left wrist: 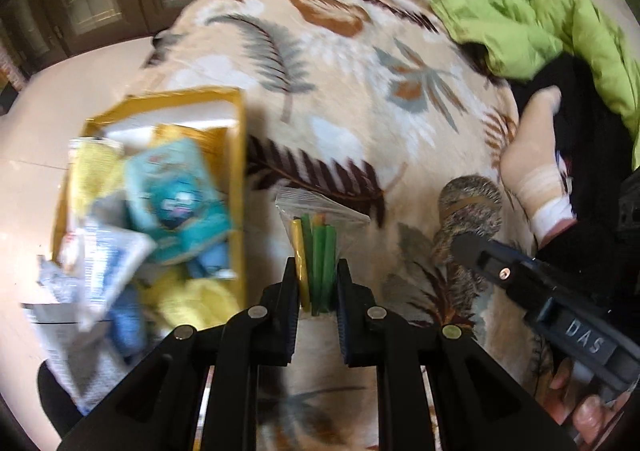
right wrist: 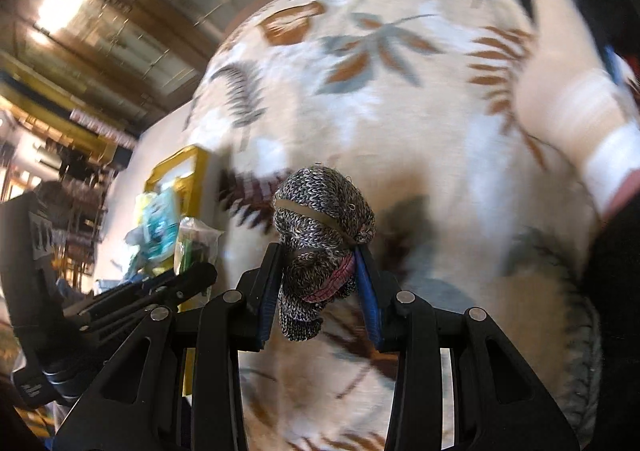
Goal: Organize soft objects
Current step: 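Carry both items over the box and open both tools to drop them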
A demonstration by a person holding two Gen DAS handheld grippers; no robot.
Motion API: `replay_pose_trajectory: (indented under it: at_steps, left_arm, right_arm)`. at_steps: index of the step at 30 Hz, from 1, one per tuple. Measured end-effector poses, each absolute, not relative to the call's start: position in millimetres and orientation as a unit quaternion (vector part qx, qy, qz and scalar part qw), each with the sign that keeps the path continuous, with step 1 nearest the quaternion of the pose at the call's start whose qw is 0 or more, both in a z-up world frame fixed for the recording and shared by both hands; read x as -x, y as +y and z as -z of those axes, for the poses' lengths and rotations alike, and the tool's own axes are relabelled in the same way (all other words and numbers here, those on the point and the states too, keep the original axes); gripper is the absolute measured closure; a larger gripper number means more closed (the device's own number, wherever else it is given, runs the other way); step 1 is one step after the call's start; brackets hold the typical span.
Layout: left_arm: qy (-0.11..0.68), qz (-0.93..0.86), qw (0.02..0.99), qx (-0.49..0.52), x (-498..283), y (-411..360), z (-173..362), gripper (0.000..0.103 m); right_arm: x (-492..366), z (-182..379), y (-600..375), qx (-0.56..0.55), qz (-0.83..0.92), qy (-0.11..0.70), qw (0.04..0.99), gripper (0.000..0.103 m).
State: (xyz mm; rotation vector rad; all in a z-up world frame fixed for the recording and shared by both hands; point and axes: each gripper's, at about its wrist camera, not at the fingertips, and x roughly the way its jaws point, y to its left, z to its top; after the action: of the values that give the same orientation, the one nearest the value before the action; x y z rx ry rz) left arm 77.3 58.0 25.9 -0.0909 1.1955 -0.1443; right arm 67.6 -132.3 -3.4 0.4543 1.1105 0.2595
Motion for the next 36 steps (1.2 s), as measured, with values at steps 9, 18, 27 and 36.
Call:
replay_pose_trajectory:
  at_steps: [9, 18, 27, 36]
  left_arm:
    - [0.541, 0.005, 0.838, 0.069, -93.3, 129.9, -44.6, 0.088]
    - [0.545, -0.031, 0.833, 0.091, -114.1, 183.3, -35.3, 0.088]
    - [0.56, -0.045, 0.821, 0.099, -125.3, 202.5, -8.8, 0.088]
    - [0.566, -0.053, 0.818, 0.091, -131.0, 205.0, 5.4, 0.089]
  right_arm:
    - [-82.7, -19.1, -49.2, -0.166, -0.2, 0.519, 0.814, 0.067]
    - [-77.2, -18.2, 22.1, -0.107, -0.261, 0.532, 0.798, 0.067]
    - [-74.2, -4.0, 54.5, -0.057, -0.271, 0.546, 0.791, 0.067]
    - [-74.1, 8.6, 71.9, -0.002, -0.258, 0.553, 0.792, 0.068]
